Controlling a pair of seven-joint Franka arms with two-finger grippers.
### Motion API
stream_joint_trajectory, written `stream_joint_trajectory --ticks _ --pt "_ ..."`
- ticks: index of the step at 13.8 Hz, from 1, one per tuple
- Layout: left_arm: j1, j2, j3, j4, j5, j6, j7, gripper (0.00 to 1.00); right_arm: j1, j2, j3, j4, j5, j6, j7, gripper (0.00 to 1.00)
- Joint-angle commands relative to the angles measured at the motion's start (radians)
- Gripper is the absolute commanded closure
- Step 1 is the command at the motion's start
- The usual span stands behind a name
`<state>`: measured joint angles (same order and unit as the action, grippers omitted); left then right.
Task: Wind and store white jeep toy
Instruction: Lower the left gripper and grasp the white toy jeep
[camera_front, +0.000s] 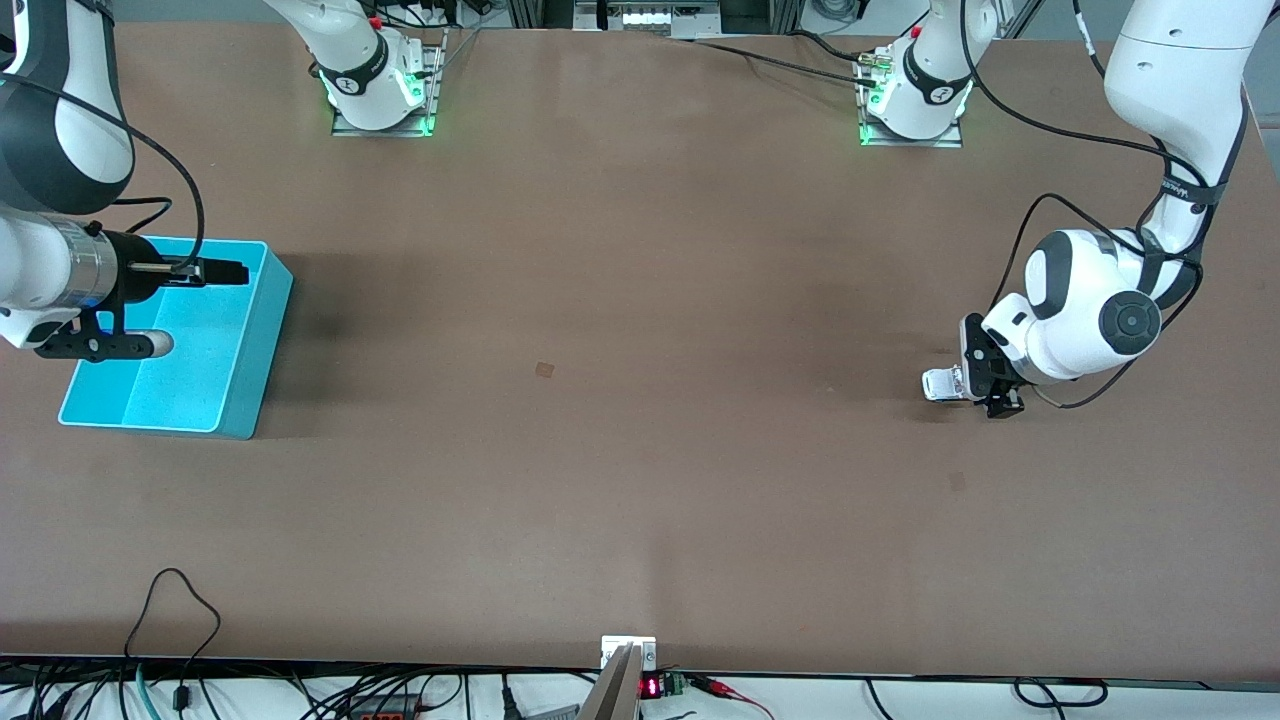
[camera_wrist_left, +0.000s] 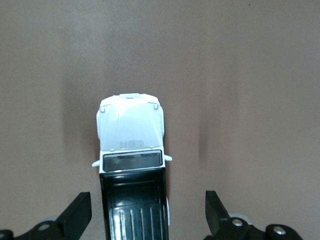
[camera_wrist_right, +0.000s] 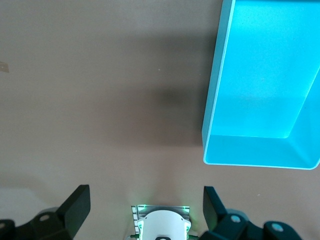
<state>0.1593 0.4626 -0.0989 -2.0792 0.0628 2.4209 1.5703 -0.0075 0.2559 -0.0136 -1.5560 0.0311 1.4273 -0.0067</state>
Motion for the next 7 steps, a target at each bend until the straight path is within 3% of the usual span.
stream_joint_trajectory --ticks 1,7 --pt "0.017 -0.024 -0.015 -0.025 0.011 0.018 0.019 0.06 0.006 0.0 0.001 0.004 0.007 -0.013 -0.01 0.0" --pt "0.013 -0.022 -0.019 -0.024 0.021 0.018 0.057 0.36 0.006 0.005 0.001 0.004 0.01 -0.013 -0.013 0.0"
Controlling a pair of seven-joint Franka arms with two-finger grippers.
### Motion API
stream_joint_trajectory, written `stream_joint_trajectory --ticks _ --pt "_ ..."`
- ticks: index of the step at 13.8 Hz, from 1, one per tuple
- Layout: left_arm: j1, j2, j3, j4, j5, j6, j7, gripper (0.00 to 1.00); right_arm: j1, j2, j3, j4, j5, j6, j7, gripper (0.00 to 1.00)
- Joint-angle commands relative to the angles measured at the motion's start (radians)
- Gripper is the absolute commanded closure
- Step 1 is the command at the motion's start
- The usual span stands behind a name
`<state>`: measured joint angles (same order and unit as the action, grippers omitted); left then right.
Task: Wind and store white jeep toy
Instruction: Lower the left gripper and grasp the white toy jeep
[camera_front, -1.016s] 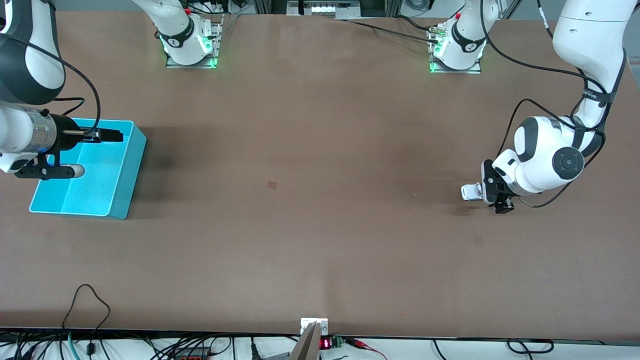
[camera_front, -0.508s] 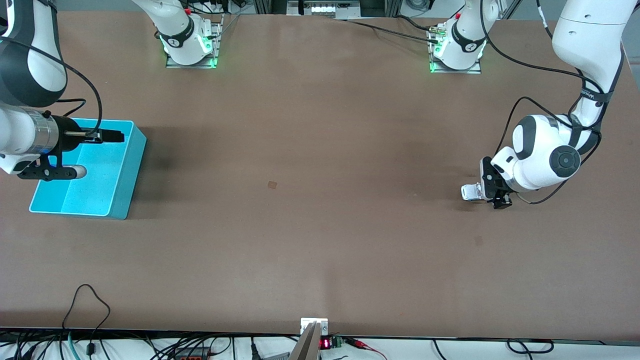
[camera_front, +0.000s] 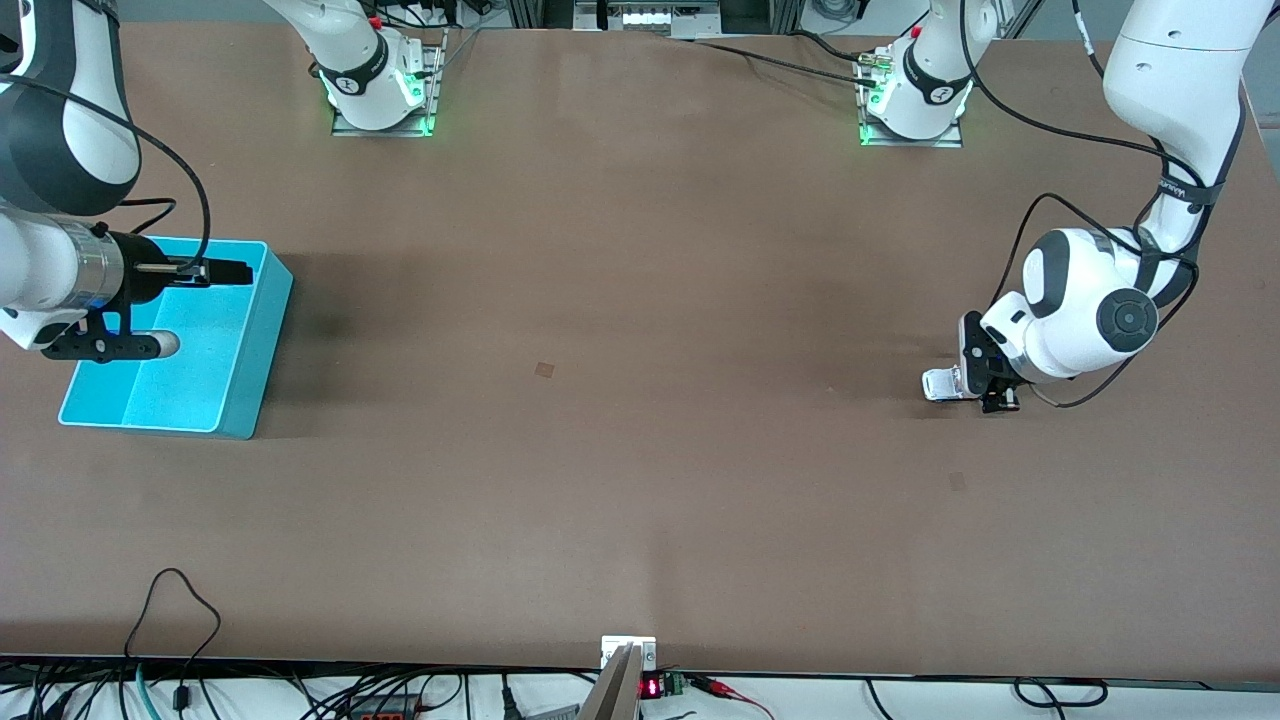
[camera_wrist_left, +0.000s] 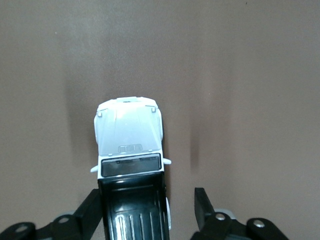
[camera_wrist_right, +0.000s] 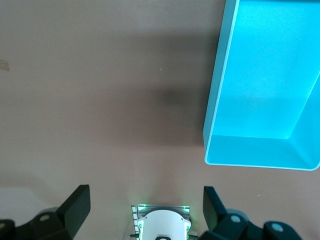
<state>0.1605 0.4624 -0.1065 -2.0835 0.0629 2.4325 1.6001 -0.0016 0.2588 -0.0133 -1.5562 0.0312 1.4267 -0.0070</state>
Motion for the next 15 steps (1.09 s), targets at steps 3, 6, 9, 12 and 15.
stream_joint_trajectory --ticks 3,6,9,12,15 --pt "0.011 -0.027 -0.013 -0.017 0.022 0.007 0.029 0.38 0.0 0.002 0.001 0.004 0.01 -0.012 -0.018 0.0" --pt "0.01 -0.027 -0.013 -0.015 0.02 0.007 0.027 0.4 0.0 0.002 0.001 0.004 0.01 -0.012 -0.018 0.0" --pt "0.01 -0.03 -0.013 -0.021 0.018 0.002 0.027 0.46 0.0 0.002 0.001 0.004 0.01 -0.011 -0.018 0.0" --pt "0.01 -0.047 -0.015 -0.038 0.017 -0.013 0.024 0.49 0.0 0.002 0.001 0.004 0.01 -0.012 -0.016 0.0" --pt "0.01 -0.086 -0.016 -0.055 0.015 -0.038 0.017 0.51 0.0 0.002 0.001 0.004 0.01 -0.012 -0.016 0.0"
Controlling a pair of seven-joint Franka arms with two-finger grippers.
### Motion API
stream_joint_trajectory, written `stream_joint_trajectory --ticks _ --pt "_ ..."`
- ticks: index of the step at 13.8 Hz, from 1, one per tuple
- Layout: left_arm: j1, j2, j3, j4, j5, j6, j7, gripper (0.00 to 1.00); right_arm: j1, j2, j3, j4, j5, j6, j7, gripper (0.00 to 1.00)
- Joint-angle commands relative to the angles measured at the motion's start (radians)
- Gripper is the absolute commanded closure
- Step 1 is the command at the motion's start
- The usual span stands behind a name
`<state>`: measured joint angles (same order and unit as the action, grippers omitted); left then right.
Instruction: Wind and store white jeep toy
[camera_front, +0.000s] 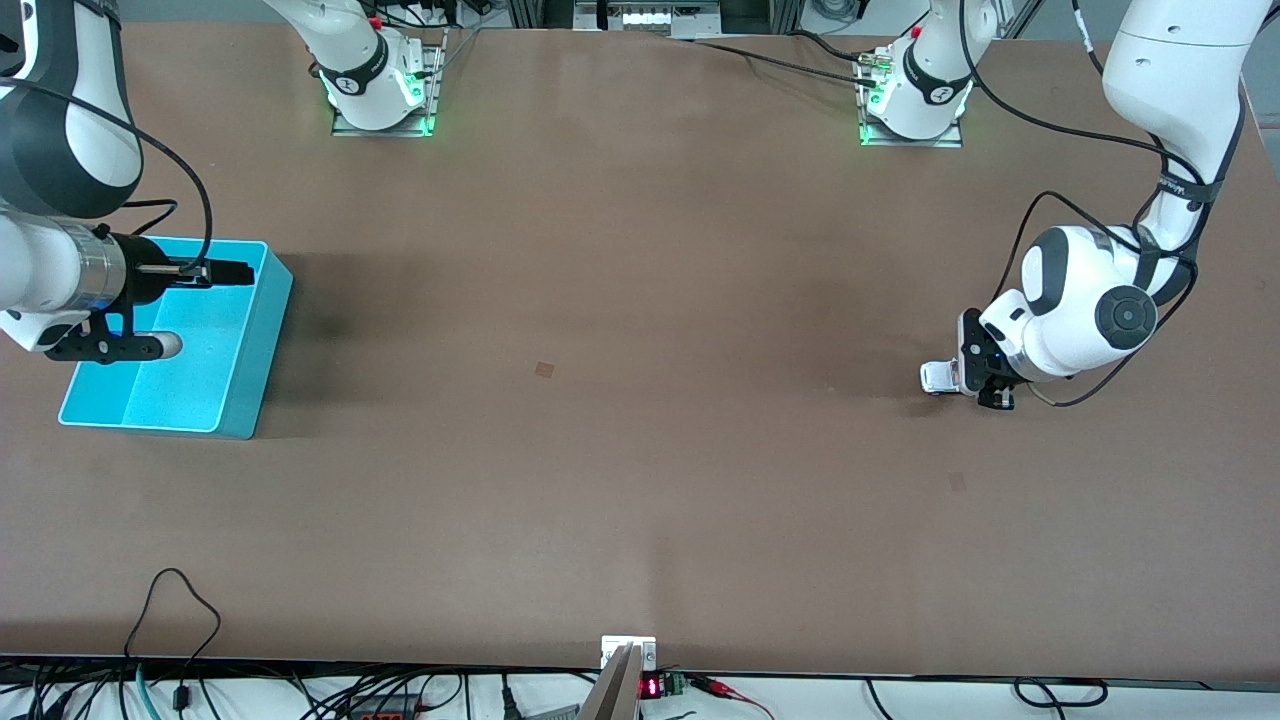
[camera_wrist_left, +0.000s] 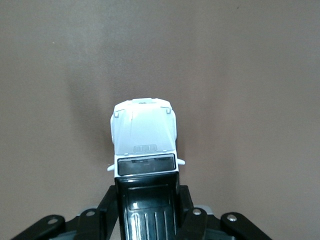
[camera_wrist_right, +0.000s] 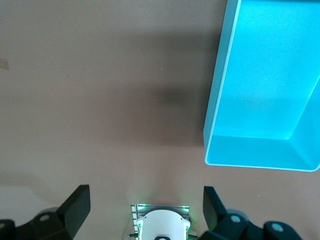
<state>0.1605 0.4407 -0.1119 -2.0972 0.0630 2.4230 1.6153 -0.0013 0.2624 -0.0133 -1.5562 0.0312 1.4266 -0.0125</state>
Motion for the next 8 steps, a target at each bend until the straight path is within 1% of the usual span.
stream_joint_trajectory --ticks 1,5,8 --pt "0.01 -0.065 -0.012 -0.041 0.017 -0.028 0.001 0.51 0.0 -0.002 0.001 0.004 0.01 -0.011 -0.01 0.0" --pt "0.01 -0.062 -0.02 -0.061 0.017 -0.018 -0.003 0.52 0.003 -0.002 0.001 0.004 0.01 -0.012 -0.01 0.0" --pt "0.011 -0.054 -0.023 -0.067 0.015 0.014 -0.006 0.52 0.009 -0.002 0.001 0.007 0.01 -0.012 -0.01 0.0"
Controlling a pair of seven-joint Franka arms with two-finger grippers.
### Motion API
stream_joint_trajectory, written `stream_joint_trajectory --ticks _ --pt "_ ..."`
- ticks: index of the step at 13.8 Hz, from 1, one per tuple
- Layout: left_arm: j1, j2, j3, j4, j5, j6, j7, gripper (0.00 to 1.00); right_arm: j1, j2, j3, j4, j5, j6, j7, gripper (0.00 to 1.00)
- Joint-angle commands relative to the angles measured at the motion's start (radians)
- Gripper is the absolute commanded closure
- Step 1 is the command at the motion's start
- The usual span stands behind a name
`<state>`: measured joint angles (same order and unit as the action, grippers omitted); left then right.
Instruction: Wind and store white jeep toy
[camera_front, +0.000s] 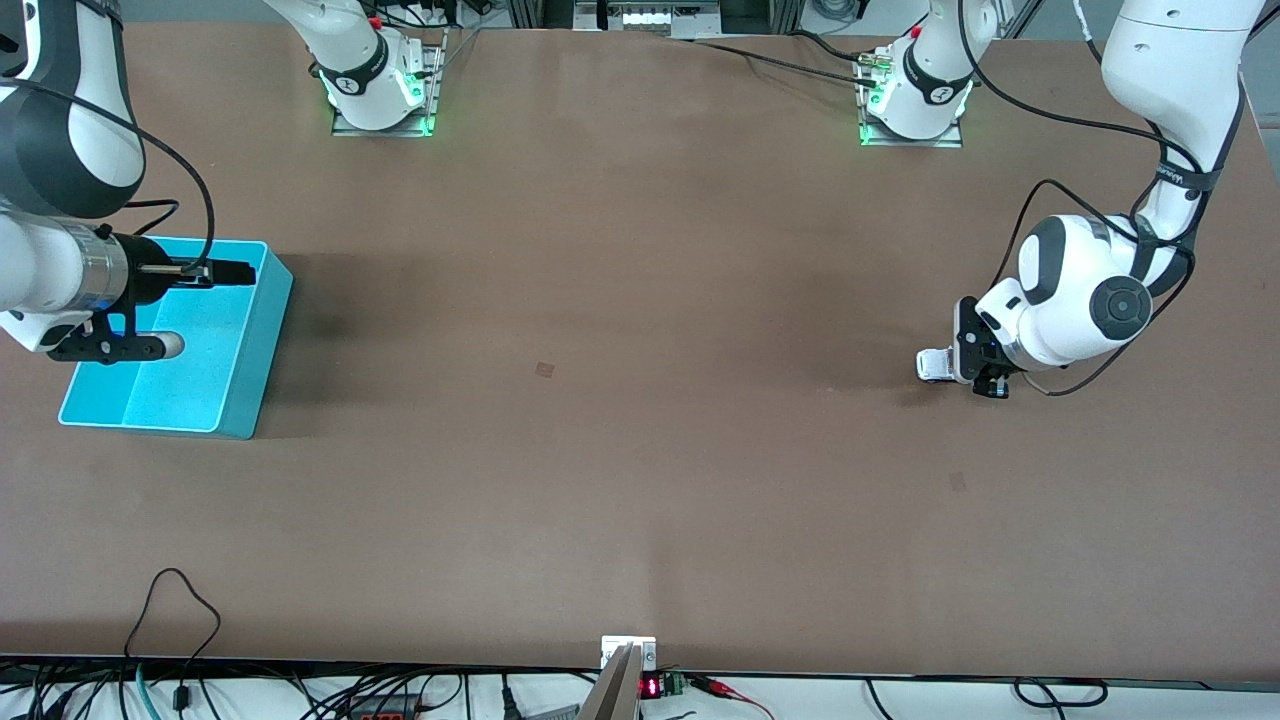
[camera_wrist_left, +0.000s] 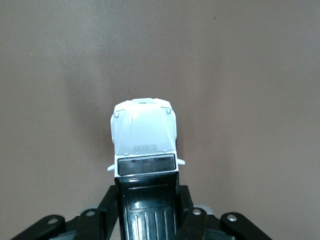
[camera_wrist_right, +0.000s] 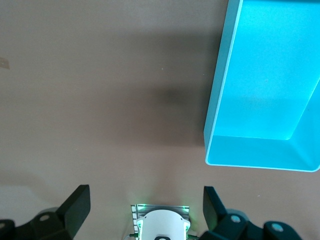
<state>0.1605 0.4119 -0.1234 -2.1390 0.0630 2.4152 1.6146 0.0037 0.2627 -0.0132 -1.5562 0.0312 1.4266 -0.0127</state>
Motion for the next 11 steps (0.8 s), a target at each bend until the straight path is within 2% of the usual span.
stream_joint_trajectory --ticks 1,9,11 --pt "0.013 -0.025 -0.01 -0.028 0.015 0.022 -0.005 0.52 0.004 -0.002 0.001 0.007 0.01 -0.012 -0.01 0.0" --pt "0.014 -0.007 -0.01 -0.03 0.015 0.051 -0.007 0.55 0.004 -0.002 0.001 0.007 0.01 -0.012 -0.01 0.0" --pt "0.014 -0.007 -0.01 -0.028 0.015 0.051 -0.007 0.59 0.006 -0.002 0.001 0.007 0.01 -0.012 -0.01 0.0"
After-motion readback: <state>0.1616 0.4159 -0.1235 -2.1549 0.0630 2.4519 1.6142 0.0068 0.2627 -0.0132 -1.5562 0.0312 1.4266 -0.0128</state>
